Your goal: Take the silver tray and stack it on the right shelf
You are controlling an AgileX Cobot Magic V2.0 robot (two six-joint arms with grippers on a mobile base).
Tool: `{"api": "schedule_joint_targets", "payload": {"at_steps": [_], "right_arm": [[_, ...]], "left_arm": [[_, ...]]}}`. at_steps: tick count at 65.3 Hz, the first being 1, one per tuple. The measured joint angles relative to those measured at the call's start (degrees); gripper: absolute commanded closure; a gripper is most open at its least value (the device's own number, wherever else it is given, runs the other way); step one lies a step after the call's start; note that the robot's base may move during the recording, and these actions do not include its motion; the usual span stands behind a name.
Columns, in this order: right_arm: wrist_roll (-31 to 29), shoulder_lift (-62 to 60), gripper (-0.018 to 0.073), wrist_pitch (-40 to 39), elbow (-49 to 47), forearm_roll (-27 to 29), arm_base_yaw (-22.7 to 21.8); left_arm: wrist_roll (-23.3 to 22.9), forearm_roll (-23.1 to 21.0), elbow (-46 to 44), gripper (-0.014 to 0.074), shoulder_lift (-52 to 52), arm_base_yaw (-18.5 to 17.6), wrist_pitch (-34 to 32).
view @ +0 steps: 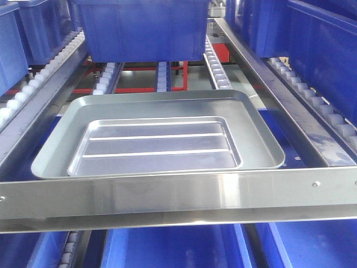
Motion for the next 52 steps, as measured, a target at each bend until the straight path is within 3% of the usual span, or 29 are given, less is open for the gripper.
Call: {"api": "schedule_joint_targets", "payload": {"at_steps": [14, 52], "right_arm": [[-0.41, -5.19, 0.0510, 4.65, 0.03, 0.13, -2.02], [-0.63, -5.21, 0.0510, 4.63, 0.03, 0.03, -2.31]], "left_arm": [[0.00, 0.00, 0.00, 0.0687, 0.00, 0.00, 0.11], [0.00, 0.00, 0.23, 0.0687, -0.04, 0.00, 0.11]]}}
